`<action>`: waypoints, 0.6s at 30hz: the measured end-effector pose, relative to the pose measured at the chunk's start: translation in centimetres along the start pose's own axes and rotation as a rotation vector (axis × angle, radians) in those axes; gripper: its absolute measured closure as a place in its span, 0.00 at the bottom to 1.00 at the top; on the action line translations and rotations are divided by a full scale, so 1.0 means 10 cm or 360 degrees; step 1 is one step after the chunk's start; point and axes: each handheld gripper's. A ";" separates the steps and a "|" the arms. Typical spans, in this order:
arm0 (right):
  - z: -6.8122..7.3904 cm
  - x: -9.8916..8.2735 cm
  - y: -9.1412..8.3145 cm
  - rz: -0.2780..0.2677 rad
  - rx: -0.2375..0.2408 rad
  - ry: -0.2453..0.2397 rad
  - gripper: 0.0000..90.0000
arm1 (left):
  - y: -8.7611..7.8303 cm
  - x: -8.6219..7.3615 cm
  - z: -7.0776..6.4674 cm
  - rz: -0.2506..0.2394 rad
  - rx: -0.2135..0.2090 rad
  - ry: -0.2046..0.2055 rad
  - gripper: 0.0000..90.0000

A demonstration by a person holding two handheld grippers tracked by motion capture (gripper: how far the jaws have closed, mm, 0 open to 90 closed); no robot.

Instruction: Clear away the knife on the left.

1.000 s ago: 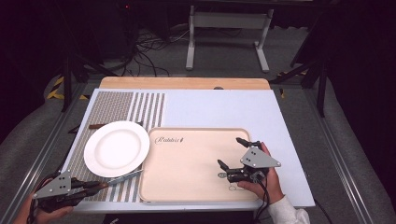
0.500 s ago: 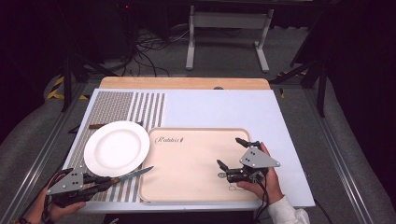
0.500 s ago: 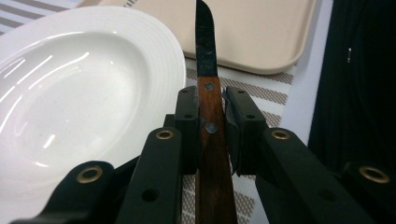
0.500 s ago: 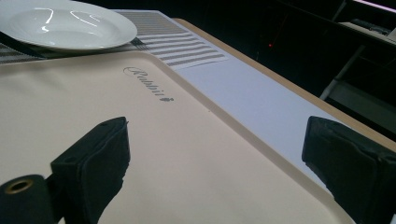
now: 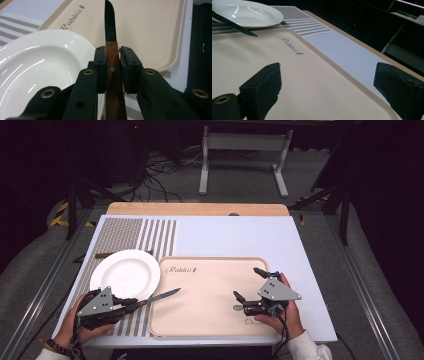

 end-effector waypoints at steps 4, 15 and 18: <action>0.03 0.01 0.00 -0.0001 0.0001 -0.0010 0.09 | 0.10 0.16 0.01 0.0003 -0.0008 0.0033 0.85; 0.05 0.00 -0.02 0.0012 -0.0001 -0.0007 0.09 | 0.40 0.49 -0.01 0.0040 -0.0041 0.0054 0.85; 0.04 -0.01 -0.02 0.0012 -0.0006 -0.0002 0.09 | 0.50 0.58 -0.04 0.0060 -0.0053 0.0060 0.85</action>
Point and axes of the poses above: each handheld gripper's, and its own axes: y roughly forward along the jaws, x roughly out of its top, z roughly to its left, and after that the axes turned 12 degrees about z, right-handed
